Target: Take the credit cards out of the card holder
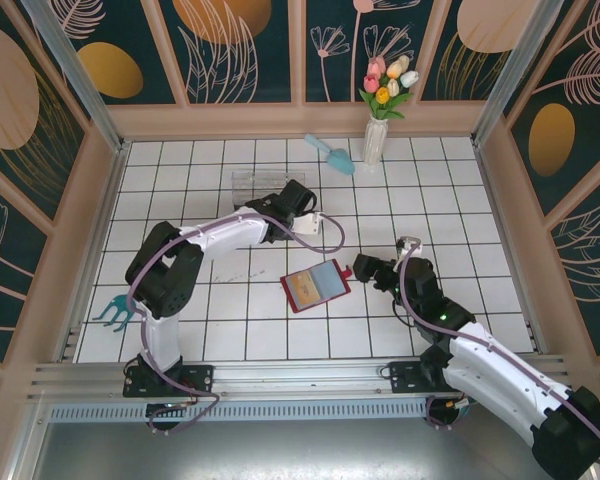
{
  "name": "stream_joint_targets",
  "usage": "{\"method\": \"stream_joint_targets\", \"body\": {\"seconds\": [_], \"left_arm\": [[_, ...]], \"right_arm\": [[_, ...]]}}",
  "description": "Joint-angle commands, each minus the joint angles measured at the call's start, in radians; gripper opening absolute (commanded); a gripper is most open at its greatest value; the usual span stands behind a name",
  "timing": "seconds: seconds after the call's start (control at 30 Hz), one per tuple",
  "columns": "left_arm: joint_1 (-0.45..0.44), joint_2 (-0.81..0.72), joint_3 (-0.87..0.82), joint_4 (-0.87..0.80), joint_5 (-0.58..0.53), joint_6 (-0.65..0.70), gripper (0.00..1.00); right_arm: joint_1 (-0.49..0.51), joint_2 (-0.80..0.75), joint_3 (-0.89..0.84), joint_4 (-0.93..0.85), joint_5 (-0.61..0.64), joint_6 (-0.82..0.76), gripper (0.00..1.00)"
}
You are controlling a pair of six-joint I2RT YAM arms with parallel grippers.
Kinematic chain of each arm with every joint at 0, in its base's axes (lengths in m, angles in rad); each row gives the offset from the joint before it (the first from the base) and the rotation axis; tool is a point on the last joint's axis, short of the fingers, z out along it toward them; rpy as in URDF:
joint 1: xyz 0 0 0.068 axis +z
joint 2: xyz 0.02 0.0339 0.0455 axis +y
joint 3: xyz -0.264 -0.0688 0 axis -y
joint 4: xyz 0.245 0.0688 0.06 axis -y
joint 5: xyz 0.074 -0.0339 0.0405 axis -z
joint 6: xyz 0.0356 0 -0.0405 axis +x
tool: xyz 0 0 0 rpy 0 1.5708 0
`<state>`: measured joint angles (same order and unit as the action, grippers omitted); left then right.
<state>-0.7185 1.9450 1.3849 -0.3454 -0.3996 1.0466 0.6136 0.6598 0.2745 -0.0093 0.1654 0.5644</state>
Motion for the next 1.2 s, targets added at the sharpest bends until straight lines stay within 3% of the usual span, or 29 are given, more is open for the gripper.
{"method": "stream_joint_targets", "body": {"seconds": [0.0,0.57,1.17], "left_arm": [[0.012,0.035,0.046,-0.017,-0.01,-0.005,0.0],[0.01,0.016,0.089,-0.076,0.066,-0.059,0.0],[-0.018,-0.014,0.095,-0.094,0.049,-0.072,0.0]], "right_arm": [[-0.01,-0.011,-0.016,0.023,-0.023,0.015,0.99],[-0.033,0.025,-0.04,0.063,-0.053,0.023,0.99],[-0.042,0.043,-0.051,0.085,-0.065,0.03,0.99]]}}
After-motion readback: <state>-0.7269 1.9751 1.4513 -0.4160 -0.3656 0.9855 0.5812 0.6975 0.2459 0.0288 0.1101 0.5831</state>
